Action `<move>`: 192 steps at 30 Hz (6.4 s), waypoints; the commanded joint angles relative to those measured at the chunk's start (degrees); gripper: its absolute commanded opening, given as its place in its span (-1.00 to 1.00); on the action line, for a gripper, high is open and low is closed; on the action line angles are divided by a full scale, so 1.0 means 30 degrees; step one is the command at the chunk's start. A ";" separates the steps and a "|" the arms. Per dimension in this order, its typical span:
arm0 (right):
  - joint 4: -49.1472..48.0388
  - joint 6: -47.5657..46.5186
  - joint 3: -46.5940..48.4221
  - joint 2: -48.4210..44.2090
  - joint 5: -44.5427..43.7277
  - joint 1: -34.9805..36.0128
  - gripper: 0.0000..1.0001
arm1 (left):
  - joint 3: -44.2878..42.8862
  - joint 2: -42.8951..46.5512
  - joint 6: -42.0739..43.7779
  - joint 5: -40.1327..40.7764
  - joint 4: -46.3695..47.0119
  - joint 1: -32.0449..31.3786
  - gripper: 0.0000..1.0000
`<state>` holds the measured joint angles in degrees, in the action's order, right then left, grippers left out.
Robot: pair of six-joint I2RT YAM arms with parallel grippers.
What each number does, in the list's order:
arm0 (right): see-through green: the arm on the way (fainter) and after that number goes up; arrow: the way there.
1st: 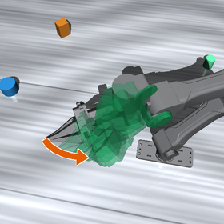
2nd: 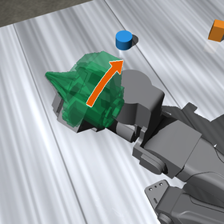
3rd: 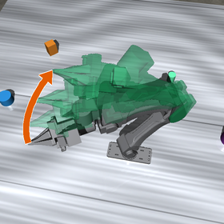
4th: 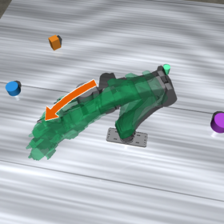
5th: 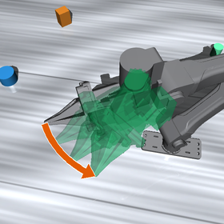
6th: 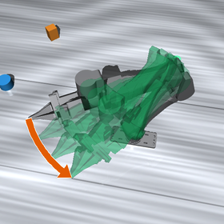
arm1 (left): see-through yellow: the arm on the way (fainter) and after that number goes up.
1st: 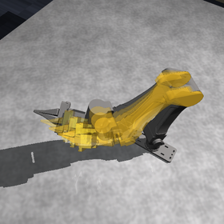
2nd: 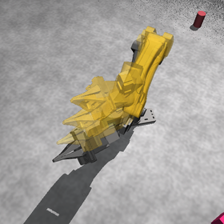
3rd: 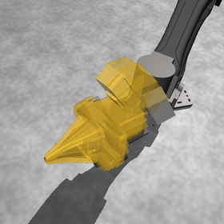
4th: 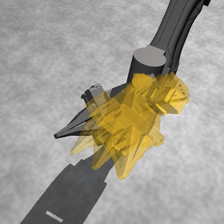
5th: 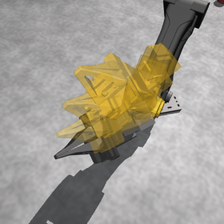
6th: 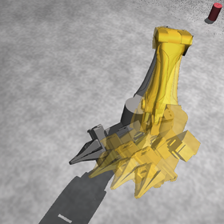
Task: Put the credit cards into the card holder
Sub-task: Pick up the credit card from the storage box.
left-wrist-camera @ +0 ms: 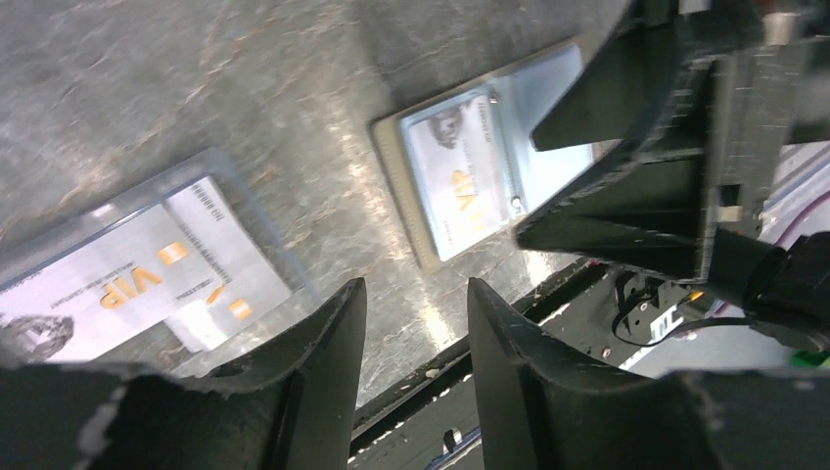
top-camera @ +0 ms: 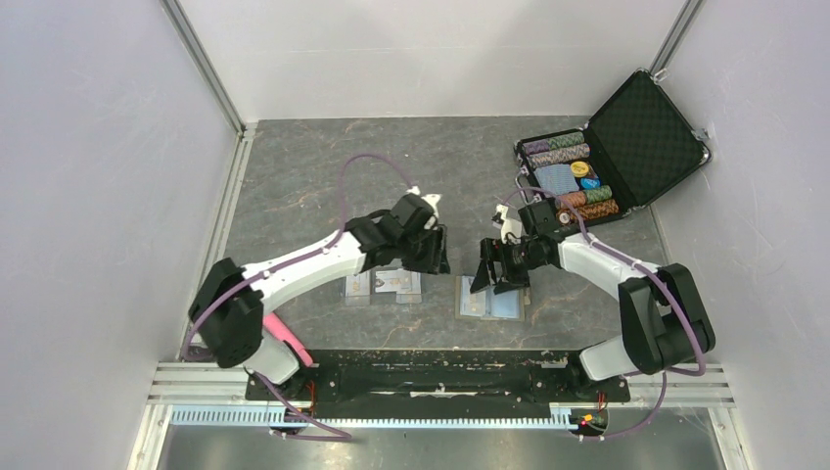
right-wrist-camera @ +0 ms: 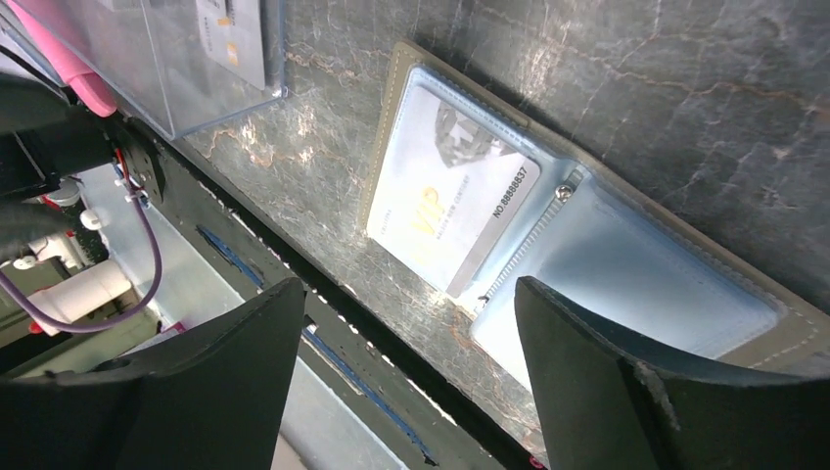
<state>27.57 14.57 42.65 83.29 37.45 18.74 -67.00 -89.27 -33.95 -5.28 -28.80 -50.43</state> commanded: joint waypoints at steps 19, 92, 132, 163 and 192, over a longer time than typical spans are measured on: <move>0.0630 0.0196 0.7054 0.2092 -0.1478 0.3988 -0.26 | 0.8060 0.6450 -0.0168 -0.1247 -0.1072 0.7883 0.00; -0.0967 -0.1077 0.6805 0.8273 -1.4130 1.1686 -1.00 | 0.5491 -0.0915 -0.1322 0.0213 0.0396 0.6511 0.15; -0.3525 0.0653 0.5406 0.5928 -0.9068 0.9802 -1.00 | 0.8940 0.1665 -0.4414 -0.6050 0.9391 0.6192 -0.44; -0.0563 0.0370 0.5871 0.0268 -0.8951 0.6255 -1.00 | 0.5929 0.0309 -0.2516 -0.1664 0.3280 0.5151 -0.22; -0.1752 0.1502 0.3825 0.2217 -0.6681 0.5726 -0.91 | 0.6123 -0.0849 -0.3081 -0.5330 0.8266 0.4571 -0.36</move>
<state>24.77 18.50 53.93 89.45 15.35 35.73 -46.87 -94.08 -43.99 -18.22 -7.07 -35.22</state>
